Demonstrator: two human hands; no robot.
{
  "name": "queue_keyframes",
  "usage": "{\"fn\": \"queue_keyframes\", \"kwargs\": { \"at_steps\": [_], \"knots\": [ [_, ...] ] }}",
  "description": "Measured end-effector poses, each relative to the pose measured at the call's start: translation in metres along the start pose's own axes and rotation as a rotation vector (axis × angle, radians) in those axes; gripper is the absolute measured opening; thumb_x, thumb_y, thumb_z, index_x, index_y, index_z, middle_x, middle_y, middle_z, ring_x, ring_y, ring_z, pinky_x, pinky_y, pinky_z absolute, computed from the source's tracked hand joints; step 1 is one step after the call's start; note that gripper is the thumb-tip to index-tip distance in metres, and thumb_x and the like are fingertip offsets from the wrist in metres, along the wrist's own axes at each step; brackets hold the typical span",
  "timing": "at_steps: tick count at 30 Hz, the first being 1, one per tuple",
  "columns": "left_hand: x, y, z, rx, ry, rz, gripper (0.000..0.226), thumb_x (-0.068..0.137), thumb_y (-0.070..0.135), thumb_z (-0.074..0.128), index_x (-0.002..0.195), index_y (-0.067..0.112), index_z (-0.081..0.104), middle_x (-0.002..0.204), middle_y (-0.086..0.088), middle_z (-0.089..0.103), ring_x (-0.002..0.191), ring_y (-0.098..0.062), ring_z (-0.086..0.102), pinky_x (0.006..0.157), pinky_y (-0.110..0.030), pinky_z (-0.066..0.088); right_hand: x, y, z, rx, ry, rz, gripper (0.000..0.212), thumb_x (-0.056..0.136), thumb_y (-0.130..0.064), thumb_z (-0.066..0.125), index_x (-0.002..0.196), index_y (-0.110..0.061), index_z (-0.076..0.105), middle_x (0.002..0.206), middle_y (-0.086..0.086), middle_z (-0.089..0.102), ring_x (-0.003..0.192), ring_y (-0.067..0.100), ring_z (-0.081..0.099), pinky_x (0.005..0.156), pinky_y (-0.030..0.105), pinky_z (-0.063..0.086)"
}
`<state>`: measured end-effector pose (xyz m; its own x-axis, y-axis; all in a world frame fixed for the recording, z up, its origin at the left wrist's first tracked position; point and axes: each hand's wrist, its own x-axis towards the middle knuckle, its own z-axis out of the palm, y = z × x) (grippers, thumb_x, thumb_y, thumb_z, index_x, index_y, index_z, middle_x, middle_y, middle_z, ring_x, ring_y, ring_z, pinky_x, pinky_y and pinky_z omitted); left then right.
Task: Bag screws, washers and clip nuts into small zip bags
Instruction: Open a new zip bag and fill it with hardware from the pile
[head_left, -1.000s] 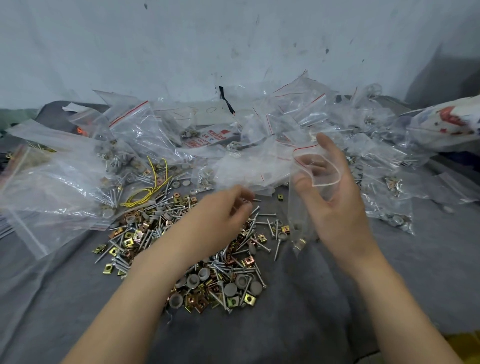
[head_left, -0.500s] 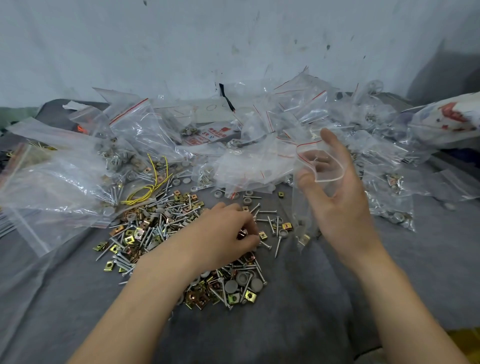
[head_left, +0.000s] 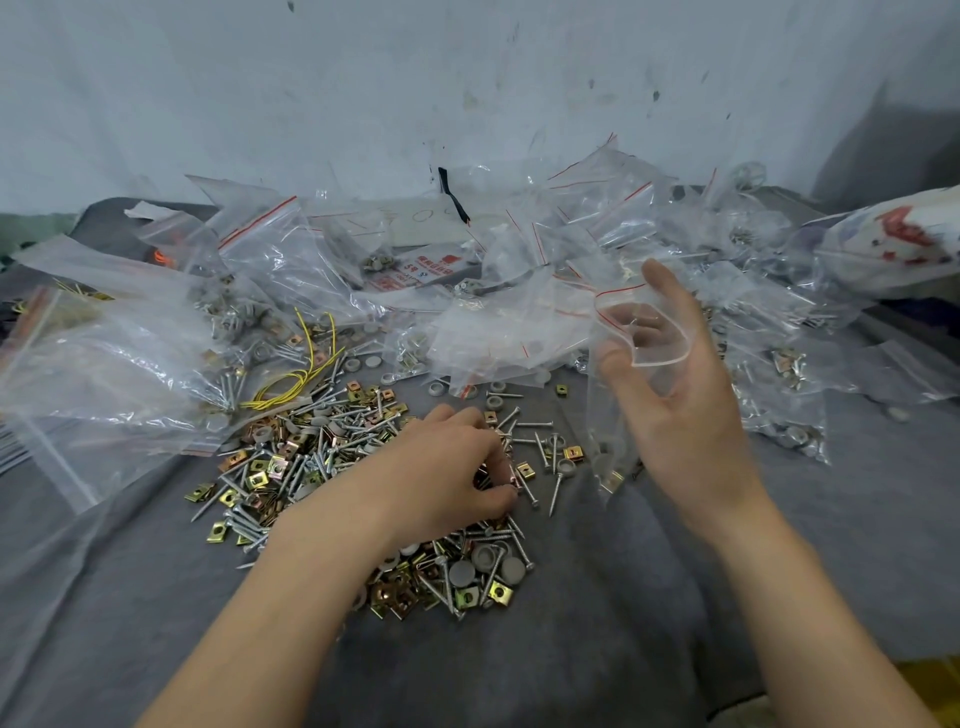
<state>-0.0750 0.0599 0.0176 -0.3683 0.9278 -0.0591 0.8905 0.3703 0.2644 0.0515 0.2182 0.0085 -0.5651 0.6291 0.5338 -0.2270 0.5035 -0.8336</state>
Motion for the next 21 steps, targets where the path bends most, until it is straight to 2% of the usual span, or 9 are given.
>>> {"fn": "queue_keyframes", "kwargs": {
  "at_steps": [5, 13, 15, 18, 21],
  "knots": [
    [-0.001, -0.001, -0.001, -0.081, 0.015, -0.008, 0.02, 0.094, 0.044, 0.053, 0.087, 0.026, 0.058, 0.099, 0.012, 0.051, 0.102, -0.011, 0.042, 0.094, -0.031, 0.039, 0.001, 0.002, 0.0, -0.026, -0.011, -0.001, 0.066, 0.091, -0.038, 0.065, 0.151, -0.034, 0.038, 0.116, -0.022, 0.065, 0.116, 0.002, 0.058, 0.092, 0.019, 0.048],
    [0.002, -0.003, -0.002, -0.142, 0.146, -0.006, 0.016, 0.091, 0.043, 0.057, 0.088, 0.028, 0.06, 0.095, 0.013, 0.057, 0.097, -0.008, 0.051, 0.092, -0.033, 0.044, 0.0, -0.001, 0.002, -0.043, -0.023, -0.007, 0.066, 0.091, -0.038, 0.064, 0.151, -0.033, 0.037, 0.117, -0.016, 0.065, 0.117, 0.007, 0.058, 0.103, 0.041, 0.048],
    [0.003, -0.004, -0.003, -0.18, 0.192, -0.006, 0.015, 0.09, 0.044, 0.058, 0.087, 0.03, 0.06, 0.094, 0.014, 0.059, 0.094, -0.006, 0.053, 0.09, -0.033, 0.046, -0.001, -0.001, 0.002, -0.053, -0.033, -0.007, 0.066, 0.091, -0.038, 0.064, 0.151, -0.033, 0.036, 0.118, -0.016, 0.064, 0.118, 0.008, 0.057, 0.104, 0.041, 0.048],
    [0.004, -0.005, -0.009, -0.271, 0.321, -0.026, 0.015, 0.09, 0.045, 0.058, 0.09, 0.031, 0.062, 0.092, 0.016, 0.062, 0.09, 0.0, 0.057, 0.084, -0.026, 0.048, -0.002, -0.001, 0.002, -0.08, -0.055, -0.013, 0.066, 0.09, -0.044, 0.062, 0.151, -0.038, 0.035, 0.119, -0.019, 0.063, 0.119, 0.005, 0.056, 0.099, 0.031, 0.048],
    [0.005, 0.002, -0.024, -0.424, 0.518, -0.022, 0.01, 0.092, 0.043, 0.061, 0.092, 0.033, 0.065, 0.084, 0.019, 0.065, 0.083, 0.009, 0.058, 0.071, -0.007, 0.041, -0.003, 0.0, 0.003, -0.112, -0.072, -0.021, 0.068, 0.09, -0.045, 0.062, 0.152, -0.037, 0.035, 0.12, -0.017, 0.063, 0.119, 0.005, 0.057, 0.092, 0.012, 0.044]
  ]
}}
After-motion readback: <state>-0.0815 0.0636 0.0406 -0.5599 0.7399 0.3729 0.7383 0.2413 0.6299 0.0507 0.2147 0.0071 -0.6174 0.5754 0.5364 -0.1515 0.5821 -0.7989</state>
